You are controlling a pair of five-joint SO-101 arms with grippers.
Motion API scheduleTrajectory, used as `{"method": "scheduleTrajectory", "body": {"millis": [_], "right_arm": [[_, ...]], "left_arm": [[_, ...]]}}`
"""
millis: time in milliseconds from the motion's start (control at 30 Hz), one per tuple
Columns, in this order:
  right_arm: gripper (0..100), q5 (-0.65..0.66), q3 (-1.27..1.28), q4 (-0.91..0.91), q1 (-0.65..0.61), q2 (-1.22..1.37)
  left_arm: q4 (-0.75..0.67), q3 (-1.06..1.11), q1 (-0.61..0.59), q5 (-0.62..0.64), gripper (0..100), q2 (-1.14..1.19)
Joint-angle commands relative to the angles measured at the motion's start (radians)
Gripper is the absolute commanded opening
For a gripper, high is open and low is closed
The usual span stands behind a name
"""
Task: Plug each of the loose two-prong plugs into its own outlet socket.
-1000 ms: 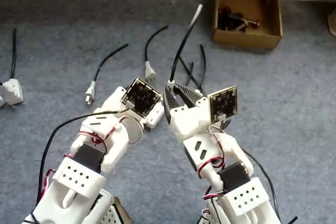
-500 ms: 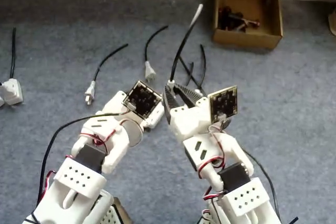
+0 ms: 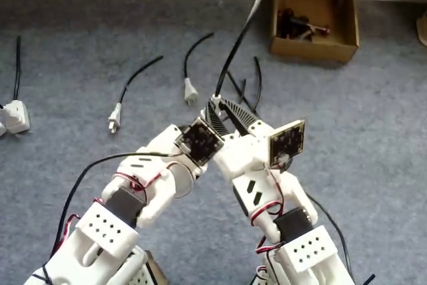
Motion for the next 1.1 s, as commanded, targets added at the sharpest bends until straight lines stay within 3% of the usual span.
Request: {"method": "scheduleTrajectory", "body": {"millis": [0,367,533,800,1067], "right_arm": [[0.5,0.02,-0.008,-0.047,-0.012,-0.019],[0.5,0.02,-0.004,-0.038,-0.007,-0.019],[0.5,0.02,0.028,-0.044,-0.001,-0.021],[0.5,0.02,0.028,-0.041,-0.001,-0.021],[0.5,0.02,0.031,-0.035,-0.042,-0.021]], "left_arm": [[0.031,-0.028,0.064,-0.035,1,-0.022],[0.034,-0.028,0.107,-0.037,1,-0.024],[0.087,-0.03,0.133,-0.038,1,-0.14],[0.135,0.019,0.073,-0.038,1,-0.415],[0.098,0.044,0.015,-0.032,1,-0.418]]}}
